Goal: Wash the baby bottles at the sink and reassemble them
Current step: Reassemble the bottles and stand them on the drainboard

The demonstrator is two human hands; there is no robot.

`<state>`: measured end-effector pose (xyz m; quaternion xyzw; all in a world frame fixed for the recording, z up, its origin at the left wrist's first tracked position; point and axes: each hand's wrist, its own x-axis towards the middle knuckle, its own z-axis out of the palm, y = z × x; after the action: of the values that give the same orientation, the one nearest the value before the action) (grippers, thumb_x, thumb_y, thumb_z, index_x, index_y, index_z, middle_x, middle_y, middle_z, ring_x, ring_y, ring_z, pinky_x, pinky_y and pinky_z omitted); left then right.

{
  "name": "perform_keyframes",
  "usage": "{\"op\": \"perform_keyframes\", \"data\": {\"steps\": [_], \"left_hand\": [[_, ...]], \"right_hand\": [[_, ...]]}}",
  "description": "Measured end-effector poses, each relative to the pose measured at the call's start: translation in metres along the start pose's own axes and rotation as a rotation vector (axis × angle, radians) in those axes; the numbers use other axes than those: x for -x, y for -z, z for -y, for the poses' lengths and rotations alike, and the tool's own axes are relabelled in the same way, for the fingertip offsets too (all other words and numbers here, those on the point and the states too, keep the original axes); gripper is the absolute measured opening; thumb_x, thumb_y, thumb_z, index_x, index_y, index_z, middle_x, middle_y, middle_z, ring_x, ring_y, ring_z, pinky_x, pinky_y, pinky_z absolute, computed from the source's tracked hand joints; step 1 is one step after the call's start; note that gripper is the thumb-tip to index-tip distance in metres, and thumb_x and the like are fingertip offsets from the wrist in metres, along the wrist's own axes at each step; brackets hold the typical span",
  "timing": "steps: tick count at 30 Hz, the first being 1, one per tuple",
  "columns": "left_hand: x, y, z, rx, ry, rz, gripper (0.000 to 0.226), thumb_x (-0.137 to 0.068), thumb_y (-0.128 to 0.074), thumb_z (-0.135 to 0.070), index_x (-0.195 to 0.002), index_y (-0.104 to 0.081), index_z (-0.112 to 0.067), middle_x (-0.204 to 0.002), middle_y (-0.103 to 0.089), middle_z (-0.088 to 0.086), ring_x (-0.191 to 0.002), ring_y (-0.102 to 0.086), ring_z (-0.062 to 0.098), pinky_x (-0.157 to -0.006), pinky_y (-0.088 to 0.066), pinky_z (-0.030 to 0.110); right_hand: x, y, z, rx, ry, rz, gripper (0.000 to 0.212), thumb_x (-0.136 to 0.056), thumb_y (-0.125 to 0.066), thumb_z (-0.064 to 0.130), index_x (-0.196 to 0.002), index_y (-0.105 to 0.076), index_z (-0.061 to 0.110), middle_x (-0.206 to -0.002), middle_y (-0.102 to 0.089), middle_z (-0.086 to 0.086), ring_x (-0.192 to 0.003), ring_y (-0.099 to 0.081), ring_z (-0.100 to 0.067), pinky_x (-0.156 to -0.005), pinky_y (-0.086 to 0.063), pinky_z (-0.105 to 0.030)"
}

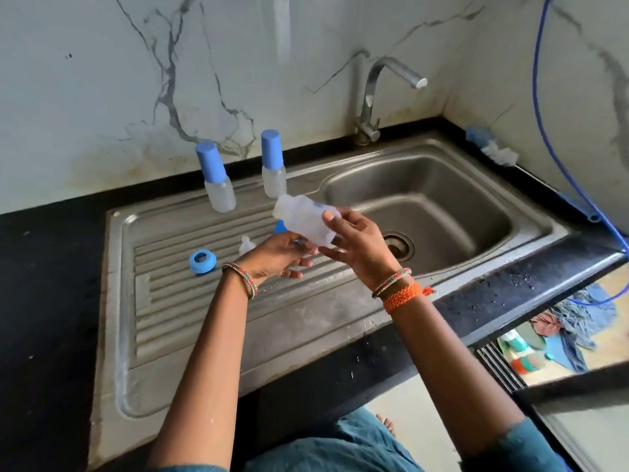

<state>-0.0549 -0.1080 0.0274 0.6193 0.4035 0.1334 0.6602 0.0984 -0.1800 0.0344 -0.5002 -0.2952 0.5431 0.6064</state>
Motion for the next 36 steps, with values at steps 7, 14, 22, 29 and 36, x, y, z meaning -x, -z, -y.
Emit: {"op": "perform_keyframes", "data": {"steps": [7, 14, 22, 29, 36], "left_hand": [[0.019, 0.027, 0.032, -0.449, 0.094, -0.072, 0.026, -0.09, -0.046, -0.01, -0.068, -0.047, -0.024, -0.054, -0.046, -0.009, -0.046, -0.04, 0.005, -0.044, -0.036, 0.018], [0.035, 0.044, 0.048, -0.4, 0.173, -0.094, 0.002, -0.088, -0.062, -0.025, -0.089, -0.062, -0.024, -0.056, -0.057, -0.013, -0.053, -0.046, 0.005, -0.043, -0.037, 0.014], [0.05, 0.07, 0.061, -0.242, 0.142, -0.232, 0.013, -0.092, -0.06, -0.023, -0.103, -0.061, -0.016, -0.08, -0.066, -0.003, -0.059, -0.049, 0.007, -0.046, -0.04, 0.016], [0.065, 0.109, 0.07, 0.015, 0.032, -0.727, 0.012, -0.094, -0.053, -0.016, -0.091, -0.064, -0.019, -0.076, -0.064, -0.003, -0.047, -0.049, 0.002, -0.038, -0.039, 0.014], [0.074, 0.13, 0.084, 0.137, 0.051, -0.966, 0.022, -0.094, -0.048, -0.012, -0.083, -0.064, -0.023, -0.075, -0.065, -0.005, -0.053, -0.052, 0.005, -0.044, -0.042, 0.02]], "right_hand": [[0.03, -0.012, -0.046, 0.758, 0.078, 0.325, 0.064, -0.07, -0.083, 0.01, -0.127, -0.053, 0.011, -0.116, -0.063, -0.005, -0.098, -0.064, -0.014, -0.087, -0.054, -0.031], [0.037, -0.018, -0.068, 1.075, 0.202, 0.321, 0.071, -0.066, -0.085, 0.022, -0.128, -0.052, 0.012, -0.124, -0.061, -0.001, -0.115, -0.054, -0.015, -0.102, -0.041, -0.039], [0.039, -0.015, -0.074, 1.249, 0.113, 0.39, 0.088, -0.071, -0.08, 0.024, -0.143, -0.029, 0.025, -0.138, -0.047, 0.0, -0.131, -0.036, -0.024, -0.114, -0.014, -0.044], [-0.021, -0.043, -0.002, 1.003, 0.2, 0.281, 0.062, -0.079, -0.065, 0.009, -0.136, -0.042, 0.022, -0.133, -0.052, -0.001, -0.127, -0.046, -0.021, -0.108, -0.033, -0.046], [-0.103, -0.156, -0.039, 1.725, 0.395, 0.752, 0.063, -0.087, -0.062, 0.038, -0.144, -0.035, 0.031, -0.142, -0.044, -0.003, -0.131, -0.041, -0.025, -0.107, -0.03, -0.049]]}}
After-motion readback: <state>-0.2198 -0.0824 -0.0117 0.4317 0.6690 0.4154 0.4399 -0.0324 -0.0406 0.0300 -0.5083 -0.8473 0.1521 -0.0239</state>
